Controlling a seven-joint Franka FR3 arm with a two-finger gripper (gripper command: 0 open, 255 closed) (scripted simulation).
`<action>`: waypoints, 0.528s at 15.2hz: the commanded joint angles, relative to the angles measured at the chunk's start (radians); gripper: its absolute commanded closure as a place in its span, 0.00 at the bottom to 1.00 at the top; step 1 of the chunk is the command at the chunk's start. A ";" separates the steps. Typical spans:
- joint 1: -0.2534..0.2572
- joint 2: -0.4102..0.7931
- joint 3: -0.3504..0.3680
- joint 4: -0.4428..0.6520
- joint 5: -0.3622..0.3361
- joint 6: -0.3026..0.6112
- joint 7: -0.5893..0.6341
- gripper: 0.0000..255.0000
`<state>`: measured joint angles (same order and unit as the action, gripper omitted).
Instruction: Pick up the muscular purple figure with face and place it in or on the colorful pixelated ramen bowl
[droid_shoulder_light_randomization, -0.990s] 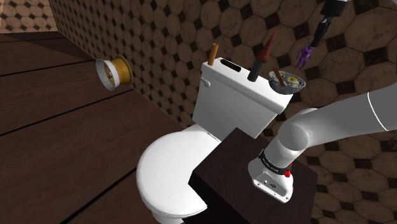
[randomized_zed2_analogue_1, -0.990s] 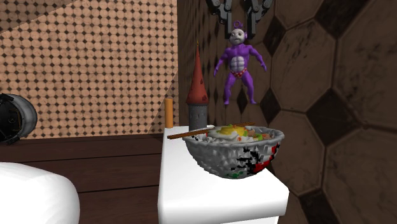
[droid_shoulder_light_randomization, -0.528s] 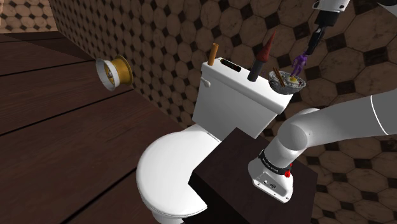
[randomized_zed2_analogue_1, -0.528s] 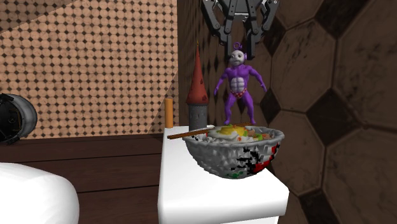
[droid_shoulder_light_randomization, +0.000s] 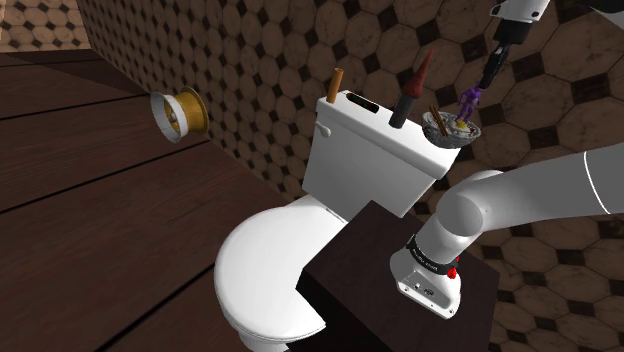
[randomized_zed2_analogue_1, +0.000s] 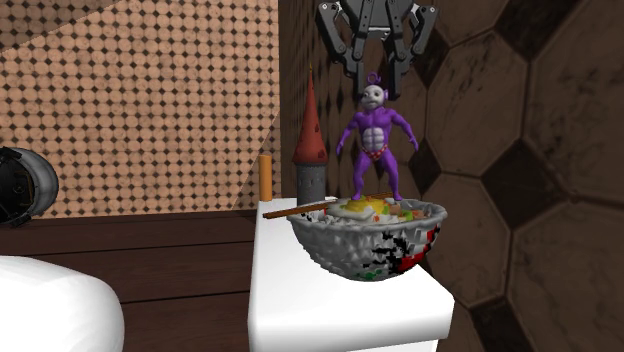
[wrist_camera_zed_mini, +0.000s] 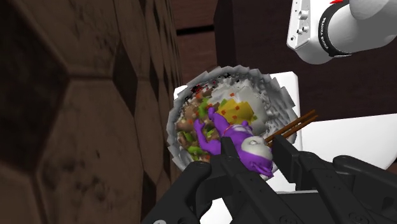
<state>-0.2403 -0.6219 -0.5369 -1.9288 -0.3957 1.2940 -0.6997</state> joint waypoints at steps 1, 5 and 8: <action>0.000 0.002 -0.001 -0.006 0.001 -0.003 0.000 0.00; 0.001 0.004 -0.002 -0.003 0.001 -0.003 -0.001 0.00; 0.012 0.044 0.002 0.090 0.016 -0.057 -0.015 0.00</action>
<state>-0.2333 -0.5935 -0.5397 -1.8787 -0.3868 1.2627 -0.7109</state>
